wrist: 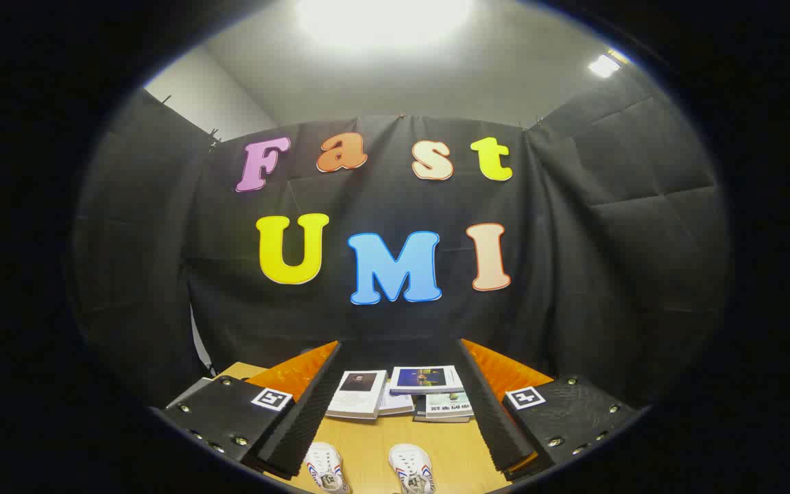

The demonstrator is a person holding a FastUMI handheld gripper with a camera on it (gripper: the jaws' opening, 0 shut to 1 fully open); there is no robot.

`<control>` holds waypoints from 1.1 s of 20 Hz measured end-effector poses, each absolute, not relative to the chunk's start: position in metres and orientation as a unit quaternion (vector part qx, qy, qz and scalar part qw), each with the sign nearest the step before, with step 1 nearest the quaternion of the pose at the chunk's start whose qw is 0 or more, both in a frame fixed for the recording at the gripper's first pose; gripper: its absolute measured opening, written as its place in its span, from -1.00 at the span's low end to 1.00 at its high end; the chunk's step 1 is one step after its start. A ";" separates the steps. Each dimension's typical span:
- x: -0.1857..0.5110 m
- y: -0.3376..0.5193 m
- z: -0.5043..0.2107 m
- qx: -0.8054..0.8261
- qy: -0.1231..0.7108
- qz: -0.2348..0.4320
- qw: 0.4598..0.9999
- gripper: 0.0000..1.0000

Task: Open the storage box then place both shoes into the box .Put the left shoe in first, then the right shoe, with the right side of both shoes facing outward in a uniform manner.

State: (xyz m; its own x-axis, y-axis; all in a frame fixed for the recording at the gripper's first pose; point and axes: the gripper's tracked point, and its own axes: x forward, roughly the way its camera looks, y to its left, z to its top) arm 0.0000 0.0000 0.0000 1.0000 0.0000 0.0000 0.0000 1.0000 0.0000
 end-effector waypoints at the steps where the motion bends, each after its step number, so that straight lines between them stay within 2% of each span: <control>1: 0.002 0.005 0.000 0.007 0.005 0.011 1.000 0.95; 22: 0.036 0.026 -0.012 0.008 0.021 0.057 0.998 0.95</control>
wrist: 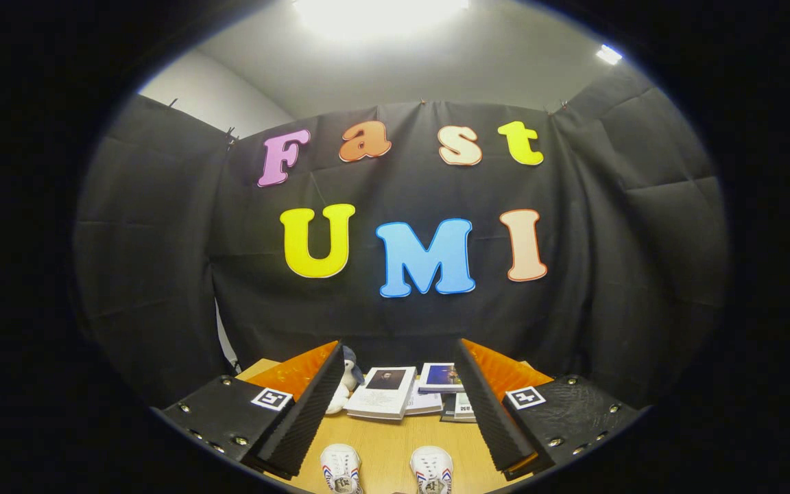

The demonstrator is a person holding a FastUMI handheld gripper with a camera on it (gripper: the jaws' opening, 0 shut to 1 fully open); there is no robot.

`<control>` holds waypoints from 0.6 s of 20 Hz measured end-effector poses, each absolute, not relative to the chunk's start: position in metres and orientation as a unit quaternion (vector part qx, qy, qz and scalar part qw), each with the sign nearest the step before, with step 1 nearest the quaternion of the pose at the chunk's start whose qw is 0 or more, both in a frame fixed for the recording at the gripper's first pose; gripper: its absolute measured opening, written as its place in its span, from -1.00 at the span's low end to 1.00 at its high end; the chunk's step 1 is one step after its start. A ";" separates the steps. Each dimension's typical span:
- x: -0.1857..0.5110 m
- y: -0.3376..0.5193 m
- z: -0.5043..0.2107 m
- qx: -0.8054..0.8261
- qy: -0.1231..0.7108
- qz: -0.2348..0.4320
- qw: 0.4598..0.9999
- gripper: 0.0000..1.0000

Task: Open the storage box then place both shoes into the box .Put the left shoe in first, then the right shoe, with the right side of both shoes facing outward in a uniform manner.

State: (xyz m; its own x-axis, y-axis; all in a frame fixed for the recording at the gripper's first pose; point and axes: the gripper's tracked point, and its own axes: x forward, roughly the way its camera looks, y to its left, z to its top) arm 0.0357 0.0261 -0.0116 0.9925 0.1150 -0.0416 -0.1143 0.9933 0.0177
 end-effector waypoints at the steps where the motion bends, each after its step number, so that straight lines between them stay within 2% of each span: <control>1: 0.039 0.030 -0.018 0.009 0.027 0.063 0.998 0.95; 12: 0.057 0.114 -0.123 0.080 0.188 0.206 0.957 0.96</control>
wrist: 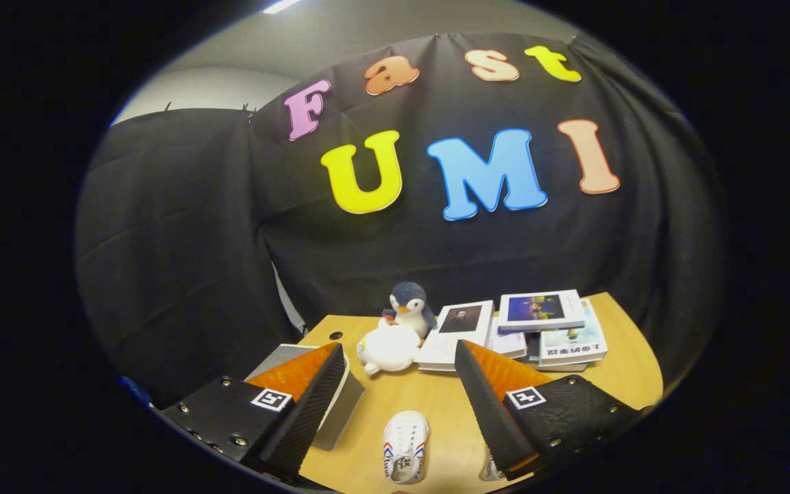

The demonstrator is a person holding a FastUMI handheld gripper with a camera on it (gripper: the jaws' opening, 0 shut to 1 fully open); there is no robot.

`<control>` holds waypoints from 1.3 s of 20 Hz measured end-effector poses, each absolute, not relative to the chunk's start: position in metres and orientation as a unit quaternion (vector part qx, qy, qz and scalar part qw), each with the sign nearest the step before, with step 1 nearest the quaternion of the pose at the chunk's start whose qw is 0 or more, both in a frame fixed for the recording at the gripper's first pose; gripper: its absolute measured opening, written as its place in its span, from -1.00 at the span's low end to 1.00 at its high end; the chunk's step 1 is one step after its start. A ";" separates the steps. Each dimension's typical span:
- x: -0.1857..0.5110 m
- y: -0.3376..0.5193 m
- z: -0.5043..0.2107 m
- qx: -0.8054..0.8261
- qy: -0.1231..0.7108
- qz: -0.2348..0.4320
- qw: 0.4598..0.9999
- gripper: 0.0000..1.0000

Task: Open the storage box then place both shoes into the box .Put the left shoe in first, then the right shoe, with the right side of both shoes facing outward in a uniform manner.

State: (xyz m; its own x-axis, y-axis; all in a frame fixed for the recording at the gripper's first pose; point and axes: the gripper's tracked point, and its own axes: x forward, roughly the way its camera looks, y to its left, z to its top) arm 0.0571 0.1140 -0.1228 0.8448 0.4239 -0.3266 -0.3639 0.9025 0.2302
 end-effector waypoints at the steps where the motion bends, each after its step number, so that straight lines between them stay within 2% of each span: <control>1: 0.059 0.121 -0.135 0.086 0.206 0.214 0.951 0.98; 9: 0.059 0.186 -0.203 0.128 0.299 0.300 0.897 0.99; 14: 0.064 0.225 -0.237 0.150 0.325 0.338 0.870 0.99; 23: 0.077 0.283 -0.305 0.277 0.409 0.345 0.798 0.93; 26: 0.070 0.302 -0.312 0.340 0.433 0.360 0.753 0.93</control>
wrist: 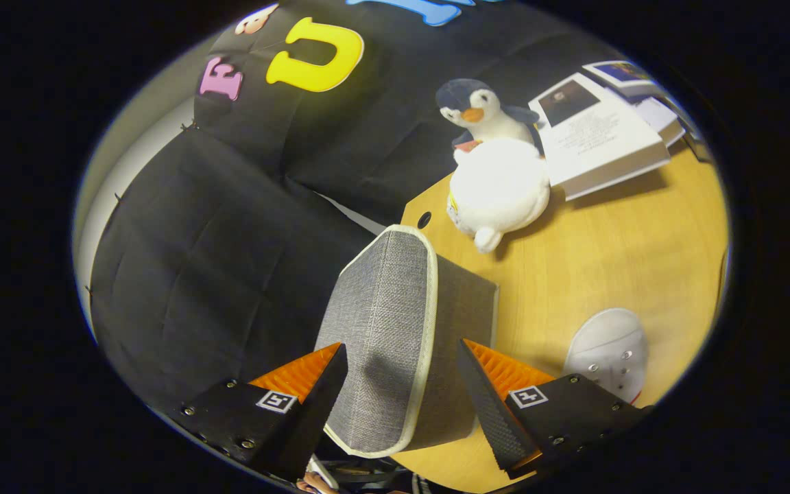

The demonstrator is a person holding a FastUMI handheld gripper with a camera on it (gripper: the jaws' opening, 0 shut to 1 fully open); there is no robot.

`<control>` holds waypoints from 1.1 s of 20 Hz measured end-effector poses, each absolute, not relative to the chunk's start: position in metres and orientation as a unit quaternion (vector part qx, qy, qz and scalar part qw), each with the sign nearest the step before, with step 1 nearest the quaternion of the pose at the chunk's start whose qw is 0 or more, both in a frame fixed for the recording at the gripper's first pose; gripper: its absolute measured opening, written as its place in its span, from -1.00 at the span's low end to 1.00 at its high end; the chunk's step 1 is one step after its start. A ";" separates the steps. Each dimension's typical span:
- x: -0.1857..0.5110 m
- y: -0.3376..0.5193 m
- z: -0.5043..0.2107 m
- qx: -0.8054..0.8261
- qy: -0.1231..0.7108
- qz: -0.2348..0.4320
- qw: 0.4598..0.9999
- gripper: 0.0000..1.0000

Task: Open the storage box then place both shoes into the box .Put the left shoe in first, then the right shoe, with the right side of both shoes facing outward in a uniform manner.

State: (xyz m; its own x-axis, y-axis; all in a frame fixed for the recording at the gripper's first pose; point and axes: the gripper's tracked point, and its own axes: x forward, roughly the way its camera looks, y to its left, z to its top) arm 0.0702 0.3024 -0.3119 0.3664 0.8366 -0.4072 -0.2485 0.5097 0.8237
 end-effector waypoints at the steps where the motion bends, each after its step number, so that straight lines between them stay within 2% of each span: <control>1: 0.070 0.306 -0.317 0.347 0.439 0.362 0.745 0.93; 8: 0.064 0.318 -0.318 0.385 0.467 0.360 0.711 0.88; 9: 0.064 0.325 -0.317 0.390 0.469 0.361 0.705 0.74; 10: 0.063 0.322 -0.311 0.390 0.473 0.360 0.703 0.40; 12: 0.065 0.318 -0.307 0.373 0.472 0.373 0.706 0.32; 13: 0.071 0.329 -0.316 0.371 0.466 0.357 0.719 0.32; 14: 0.079 0.314 -0.303 0.382 0.468 0.350 0.715 -0.42; 16: 0.078 0.315 -0.291 0.390 0.471 0.354 0.707 -0.81; 22: 0.069 0.326 -0.251 0.347 0.463 0.383 0.720 -0.81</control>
